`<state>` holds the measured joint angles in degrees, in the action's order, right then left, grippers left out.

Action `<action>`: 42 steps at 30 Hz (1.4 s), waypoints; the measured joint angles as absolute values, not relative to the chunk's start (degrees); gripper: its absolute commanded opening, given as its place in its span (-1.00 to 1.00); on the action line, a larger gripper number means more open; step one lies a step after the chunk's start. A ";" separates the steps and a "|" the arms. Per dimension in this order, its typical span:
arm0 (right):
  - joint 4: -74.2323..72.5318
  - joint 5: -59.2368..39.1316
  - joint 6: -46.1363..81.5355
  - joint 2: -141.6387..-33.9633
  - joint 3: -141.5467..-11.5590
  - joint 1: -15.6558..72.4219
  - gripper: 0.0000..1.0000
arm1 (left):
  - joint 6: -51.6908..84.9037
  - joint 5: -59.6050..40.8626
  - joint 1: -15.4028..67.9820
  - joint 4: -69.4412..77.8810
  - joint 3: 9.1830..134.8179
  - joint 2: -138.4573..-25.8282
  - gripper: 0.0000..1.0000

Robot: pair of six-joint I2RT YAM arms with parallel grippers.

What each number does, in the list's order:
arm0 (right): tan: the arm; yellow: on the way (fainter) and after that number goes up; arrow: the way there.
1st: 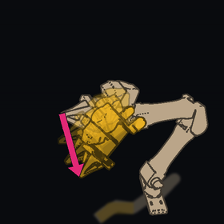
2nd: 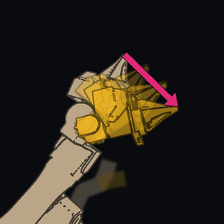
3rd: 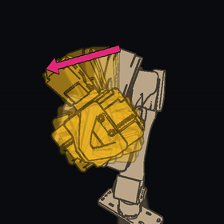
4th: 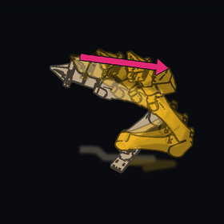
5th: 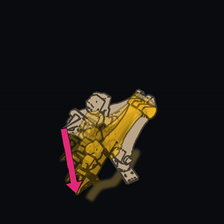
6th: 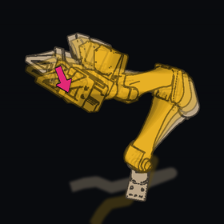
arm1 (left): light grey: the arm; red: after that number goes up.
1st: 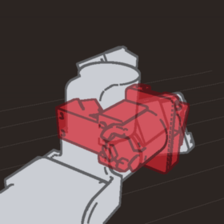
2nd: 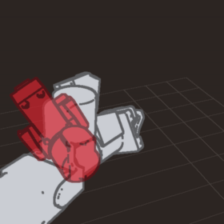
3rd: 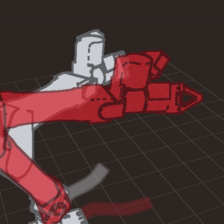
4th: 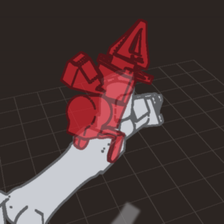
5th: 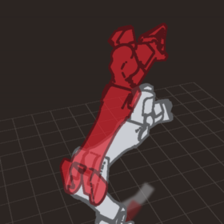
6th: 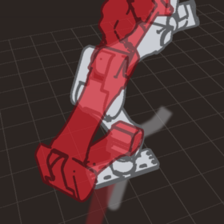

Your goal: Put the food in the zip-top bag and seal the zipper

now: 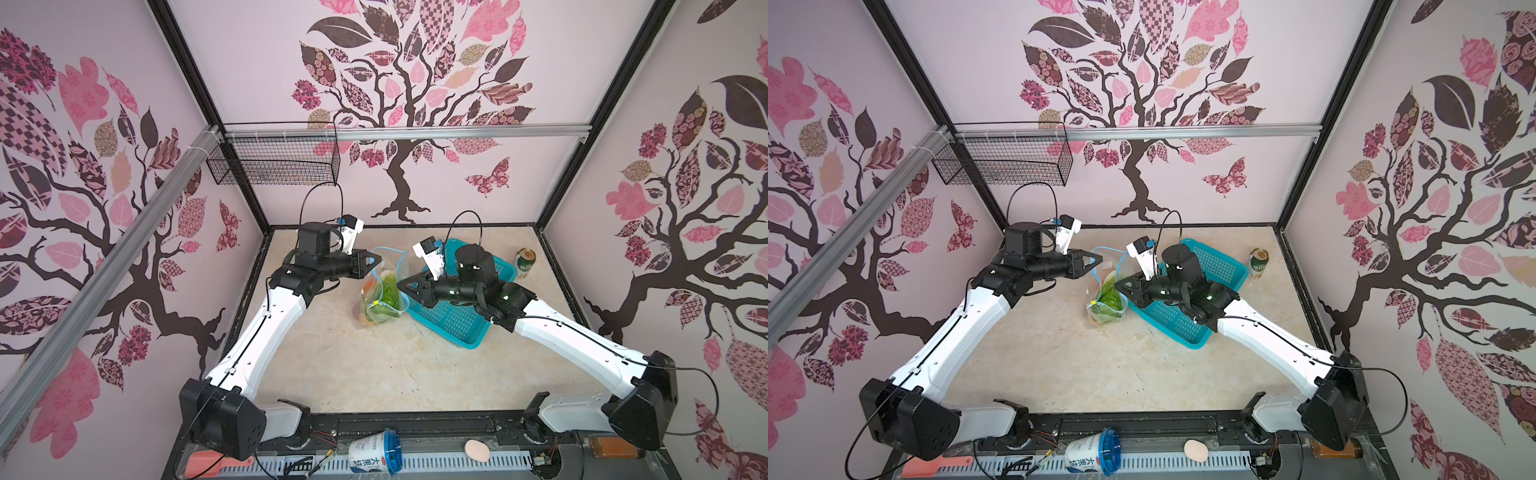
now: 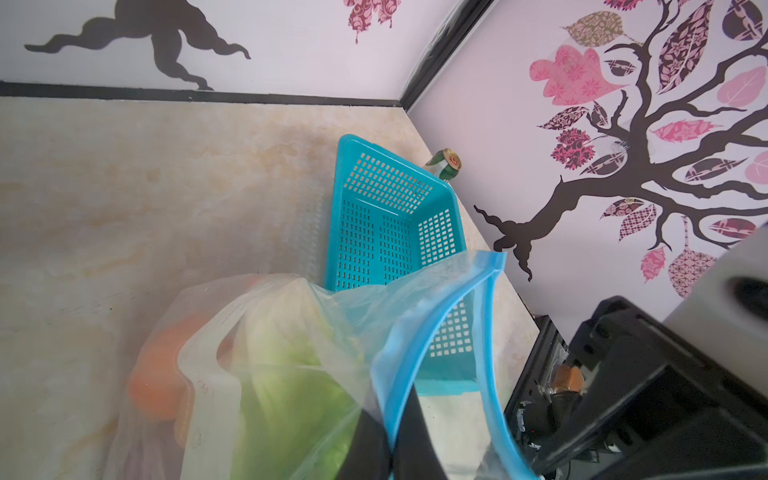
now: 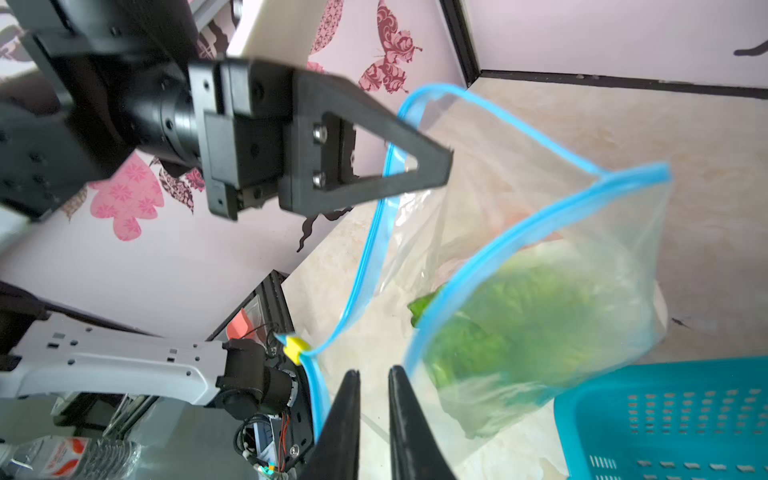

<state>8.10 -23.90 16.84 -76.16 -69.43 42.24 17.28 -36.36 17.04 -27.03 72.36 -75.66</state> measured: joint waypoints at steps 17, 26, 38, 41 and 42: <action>15.64 -23.49 -6.48 -76.77 -77.43 45.21 0.22 | 17.58 -37.56 15.62 -25.06 71.59 -75.70 -1.00; 15.42 -23.44 -18.26 -77.89 -69.67 46.48 0.03 | 18.22 -38.83 15.44 -24.47 71.44 -75.79 -1.00; 12.38 -20.53 -22.28 -81.78 -69.63 46.50 -1.00 | 19.22 -40.45 15.35 -23.07 71.40 -76.14 -0.03; 10.96 -21.80 -20.80 -81.78 -69.58 46.48 -1.00 | 19.29 -40.27 15.25 -22.65 71.40 -76.12 0.62; 10.39 -22.44 -19.66 -81.80 -69.58 46.48 -1.00 | 19.25 -39.92 15.16 -22.65 71.40 -76.05 0.71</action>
